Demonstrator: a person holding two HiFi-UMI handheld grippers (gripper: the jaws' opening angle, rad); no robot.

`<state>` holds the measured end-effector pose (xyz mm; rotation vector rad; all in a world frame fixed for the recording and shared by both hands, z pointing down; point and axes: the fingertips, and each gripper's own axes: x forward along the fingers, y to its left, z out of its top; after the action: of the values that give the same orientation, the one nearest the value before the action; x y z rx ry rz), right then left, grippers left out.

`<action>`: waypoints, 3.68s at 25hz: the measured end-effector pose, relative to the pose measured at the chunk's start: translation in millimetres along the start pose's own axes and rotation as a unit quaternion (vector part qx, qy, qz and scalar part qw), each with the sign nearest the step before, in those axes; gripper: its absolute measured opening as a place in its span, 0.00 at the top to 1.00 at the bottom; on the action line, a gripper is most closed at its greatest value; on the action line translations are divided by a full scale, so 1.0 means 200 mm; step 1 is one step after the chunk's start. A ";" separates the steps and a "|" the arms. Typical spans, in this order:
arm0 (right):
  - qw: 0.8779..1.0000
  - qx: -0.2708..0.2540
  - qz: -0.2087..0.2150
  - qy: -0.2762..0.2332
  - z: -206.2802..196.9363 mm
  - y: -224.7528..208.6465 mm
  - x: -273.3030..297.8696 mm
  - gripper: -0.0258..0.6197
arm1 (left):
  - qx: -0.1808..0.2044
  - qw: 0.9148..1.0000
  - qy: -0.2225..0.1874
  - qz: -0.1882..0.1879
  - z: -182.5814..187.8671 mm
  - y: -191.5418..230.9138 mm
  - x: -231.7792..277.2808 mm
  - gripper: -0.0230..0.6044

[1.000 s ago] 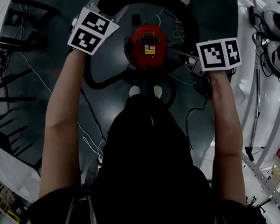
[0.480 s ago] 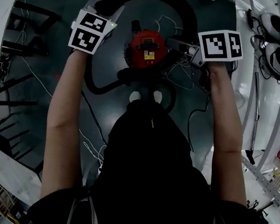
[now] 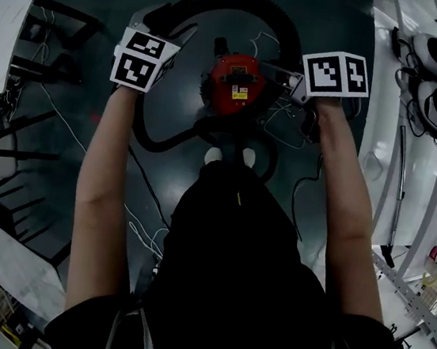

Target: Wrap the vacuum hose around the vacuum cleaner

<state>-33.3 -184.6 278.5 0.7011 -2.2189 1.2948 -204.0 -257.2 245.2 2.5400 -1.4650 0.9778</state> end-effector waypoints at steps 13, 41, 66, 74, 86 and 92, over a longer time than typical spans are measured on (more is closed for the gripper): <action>0.998 -0.060 0.004 0.000 0.15 0.16 0.04 0.73 | -0.034 0.998 -0.015 0.049 -0.05 0.17 -0.22 0.33; 0.996 0.013 -0.024 -0.086 0.34 0.13 0.17 0.73 | 0.021 0.998 -0.062 0.008 0.07 -0.27 -0.42 0.24; 0.984 0.111 -0.069 -0.123 0.12 -0.35 0.19 0.73 | 0.046 0.955 0.081 -0.280 -0.56 -1.30 0.34 0.62; 0.981 0.117 -0.077 -0.131 -0.01 -0.47 0.26 0.73 | 0.028 0.939 0.116 -0.322 -0.71 -1.39 0.37 0.67; 0.987 0.104 -0.046 -0.114 -0.18 -0.59 0.35 0.74 | 0.148 0.879 0.204 -0.405 -0.86 -1.44 0.27 0.68; 0.994 0.062 -0.054 -0.065 -0.29 -0.66 0.40 0.71 | 0.245 0.836 0.239 -0.429 -0.97 -1.50 0.29 0.67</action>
<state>-2.5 -204.9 438.8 0.9645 -2.1811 1.3765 -41.4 -70.3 508.1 2.4697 0.1215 1.7044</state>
